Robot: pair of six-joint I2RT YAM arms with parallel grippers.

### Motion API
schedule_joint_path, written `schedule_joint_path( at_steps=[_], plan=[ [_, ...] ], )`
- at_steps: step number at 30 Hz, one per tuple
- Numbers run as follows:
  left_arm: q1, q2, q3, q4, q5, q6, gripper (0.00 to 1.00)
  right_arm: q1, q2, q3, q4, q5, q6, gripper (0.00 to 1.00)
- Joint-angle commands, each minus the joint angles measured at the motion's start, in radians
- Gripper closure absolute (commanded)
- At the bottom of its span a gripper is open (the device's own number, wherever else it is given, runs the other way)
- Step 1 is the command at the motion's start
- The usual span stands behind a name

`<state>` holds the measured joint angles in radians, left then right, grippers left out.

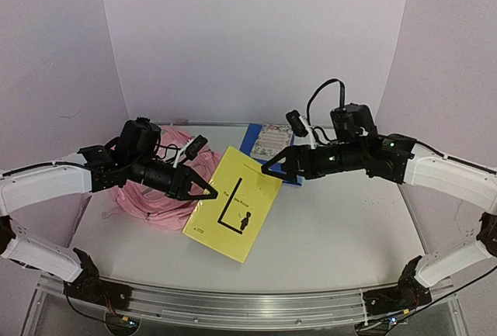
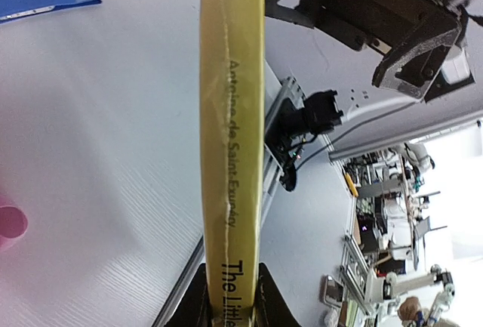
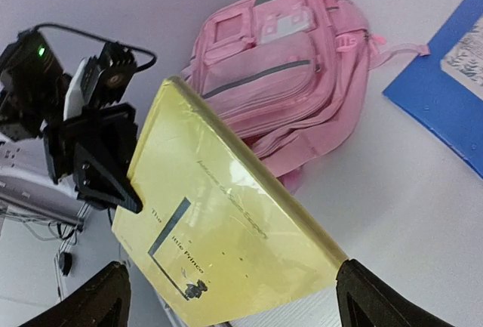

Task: Pack the student bag
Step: Pick up the book from the center of the board.

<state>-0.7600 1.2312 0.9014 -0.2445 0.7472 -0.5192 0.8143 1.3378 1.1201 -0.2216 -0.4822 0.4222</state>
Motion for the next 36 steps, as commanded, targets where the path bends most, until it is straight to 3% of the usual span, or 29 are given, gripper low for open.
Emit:
schedule_joint_path(
  at_steps=[1, 13, 17, 22, 25, 27, 29, 30, 34, 36],
  plan=[
    [-0.020, 0.040, 0.147, -0.157, 0.235, 0.175, 1.00, 0.005, -0.007, 0.101, -0.142, -0.239, -0.160, 0.06],
    [-0.097, 0.072, 0.201, -0.158, 0.317, 0.180, 1.00, 0.006, 0.125, 0.159, -0.256, -0.437, -0.212, 0.07],
    [-0.098, 0.069, 0.217, -0.161, 0.318, 0.190, 1.00, 0.014, 0.152, 0.131, -0.259, -0.521, -0.230, 0.12],
    [-0.097, 0.085, 0.251, -0.211, 0.306, 0.214, 1.00, 0.043, 0.159, 0.119, -0.255, -0.589, -0.250, 0.32],
    [-0.097, 0.085, 0.255, -0.217, 0.289, 0.217, 1.00, 0.056, 0.163, 0.116, -0.250, -0.632, -0.266, 0.56],
    [-0.095, 0.085, 0.257, -0.218, 0.271, 0.216, 1.00, 0.058, 0.165, 0.123, -0.243, -0.620, -0.267, 0.79],
    [-0.093, 0.088, 0.264, -0.230, 0.217, 0.216, 0.90, 0.058, 0.160, 0.133, -0.226, -0.552, -0.239, 0.97],
    [-0.091, 0.086, 0.269, -0.244, 0.164, 0.214, 0.79, 0.057, 0.156, 0.138, -0.218, -0.498, -0.220, 1.00],
    [-0.064, 0.040, 0.264, -0.287, -0.154, 0.194, 0.35, 0.056, 0.133, 0.147, -0.157, -0.330, -0.129, 1.00],
    [-0.042, 0.012, 0.261, -0.314, -0.269, 0.182, 0.19, 0.042, 0.108, 0.149, -0.139, -0.223, -0.077, 1.00]
  ],
)
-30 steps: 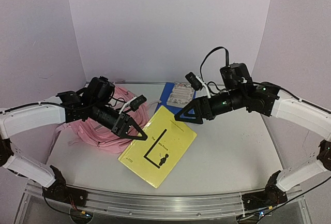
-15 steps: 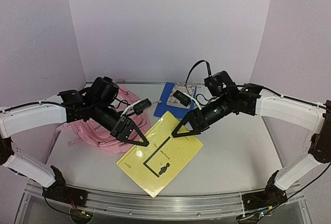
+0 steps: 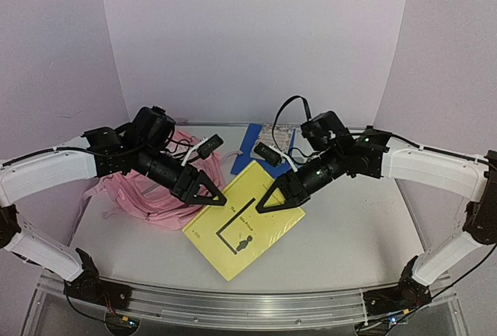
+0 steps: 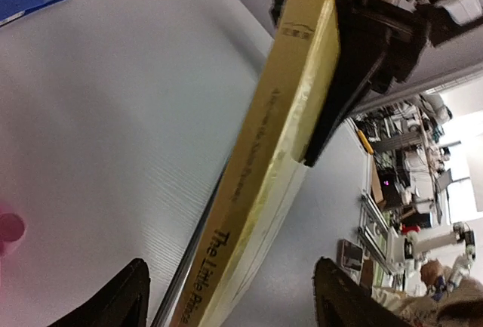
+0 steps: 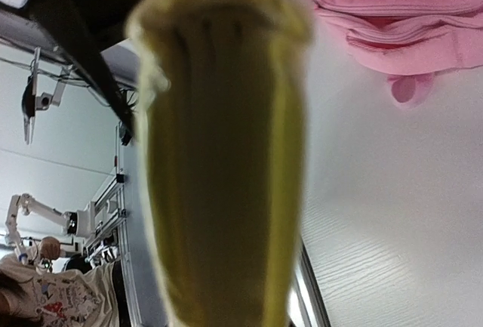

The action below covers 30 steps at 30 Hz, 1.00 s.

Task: Pack the student bag
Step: Pick up the book from the center of the board.

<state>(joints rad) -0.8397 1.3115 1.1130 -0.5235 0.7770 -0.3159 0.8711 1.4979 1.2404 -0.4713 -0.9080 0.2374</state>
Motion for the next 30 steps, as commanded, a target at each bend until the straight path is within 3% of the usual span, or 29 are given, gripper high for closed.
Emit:
schedule_joint_path(
  at_steps=[1, 5, 9, 14, 17, 21, 25, 30],
  plan=[
    [0.050, -0.075, 0.047, -0.048, -0.344, -0.021, 0.14, -0.030, -0.070, 0.026, 0.118, 0.262, 0.132, 1.00],
    [0.082, -0.025, 0.073, -0.168, -0.551, -0.016, 0.06, -0.105, -0.146, -0.003, 0.132, 0.435, 0.209, 1.00],
    [0.088, 0.134, 0.157, -0.377, -0.835, -0.033, 0.11, -0.146, -0.201, -0.064, 0.128, 0.597, 0.261, 1.00],
    [0.086, 0.211, 0.154, -0.360, -0.828, -0.002, 0.22, -0.172, -0.249, -0.134, 0.126, 0.690, 0.324, 1.00],
    [0.080, 0.228, 0.147, -0.331, -0.767, 0.028, 0.39, -0.173, -0.280, -0.163, 0.126, 0.704, 0.341, 1.00],
    [0.067, 0.253, 0.122, -0.279, -0.692, 0.046, 0.50, -0.173, -0.295, -0.182, 0.126, 0.716, 0.348, 1.00],
    [0.068, 0.315, 0.131, -0.305, -0.727, 0.027, 0.64, -0.173, -0.292, -0.184, 0.126, 0.707, 0.355, 1.00],
    [0.068, 0.355, 0.140, -0.306, -0.728, -0.002, 0.66, -0.173, -0.294, -0.183, 0.128, 0.700, 0.360, 1.00]
  ],
)
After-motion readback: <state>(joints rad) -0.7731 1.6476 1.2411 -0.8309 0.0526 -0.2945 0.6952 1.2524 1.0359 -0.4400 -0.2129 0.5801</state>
